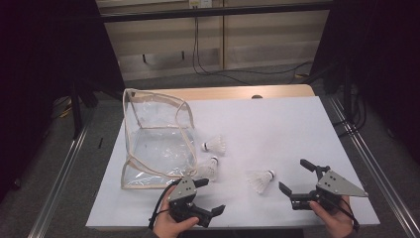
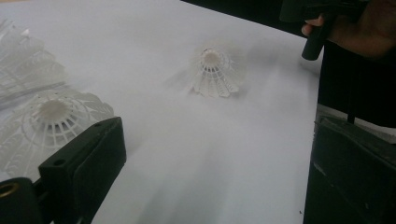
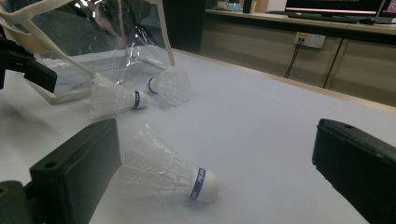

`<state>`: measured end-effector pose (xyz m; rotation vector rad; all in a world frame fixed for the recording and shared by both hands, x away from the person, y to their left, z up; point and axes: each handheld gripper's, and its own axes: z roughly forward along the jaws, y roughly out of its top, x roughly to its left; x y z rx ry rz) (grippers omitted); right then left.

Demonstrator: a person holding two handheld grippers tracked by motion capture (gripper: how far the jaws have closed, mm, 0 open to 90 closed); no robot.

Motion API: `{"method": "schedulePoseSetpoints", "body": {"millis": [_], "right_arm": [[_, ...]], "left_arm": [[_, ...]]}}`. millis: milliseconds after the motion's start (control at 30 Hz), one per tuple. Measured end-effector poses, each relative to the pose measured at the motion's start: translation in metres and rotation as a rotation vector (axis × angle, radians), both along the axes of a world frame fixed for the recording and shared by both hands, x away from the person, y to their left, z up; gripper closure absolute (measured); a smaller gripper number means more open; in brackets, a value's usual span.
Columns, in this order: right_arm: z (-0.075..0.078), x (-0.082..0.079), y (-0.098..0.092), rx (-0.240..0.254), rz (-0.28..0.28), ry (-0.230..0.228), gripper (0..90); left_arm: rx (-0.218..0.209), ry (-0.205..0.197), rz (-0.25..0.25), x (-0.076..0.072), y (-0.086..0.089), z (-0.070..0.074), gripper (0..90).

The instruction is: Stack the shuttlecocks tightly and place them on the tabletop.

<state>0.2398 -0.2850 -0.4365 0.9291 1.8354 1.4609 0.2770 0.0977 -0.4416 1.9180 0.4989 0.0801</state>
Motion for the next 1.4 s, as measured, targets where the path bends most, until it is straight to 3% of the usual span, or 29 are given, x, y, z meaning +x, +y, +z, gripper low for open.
{"method": "schedulePoseSetpoints", "body": {"millis": [100, 200, 400, 533, 867, 967, 1067, 1233, 1400], "right_arm": [[0.0, 0.0, 0.0, 0.0, 0.002, -0.001, 0.5], [0.0, 0.0, 0.001, -0.001, 0.003, -0.001, 0.4], [0.0, 0.0, 0.0, 0.0, 0.002, -0.001, 0.5], [0.0, 0.0, 0.0, -0.001, 0.004, -0.002, 0.5], [0.0, 0.0, 0.0, 0.003, -0.001, -0.003, 0.4], [0.0, 0.0, 0.0, 0.004, 0.002, -0.003, 0.4], [0.0, 0.0, 0.0, 0.005, 0.003, -0.003, 0.4], [0.0, 0.0, 0.0, 0.012, 0.008, -0.004, 0.4], [0.0, 0.0, -0.001, 0.014, 0.005, -0.004, 0.5]], "left_arm": [[0.002, 0.001, 0.008, 0.0, -0.002, 0.0, 3.5], [0.001, 0.002, -0.016, -0.002, -0.004, 0.0, 6.3], [0.01, -0.037, -0.018, -0.003, -0.012, 0.002, 7.4], [0.039, -0.039, -0.008, -0.001, -0.02, 0.001, 7.4], [0.083, -0.024, 0.067, 0.006, -0.036, -0.004, 8.0], [0.114, -0.026, 0.078, 0.008, -0.04, -0.007, 8.0], [0.111, -0.015, 0.073, 0.009, -0.044, -0.008, 8.0], [0.113, 0.004, 0.121, 0.014, -0.045, -0.01, 8.3], [0.146, 0.004, 0.144, 0.017, -0.047, -0.01, 10.3]]}}
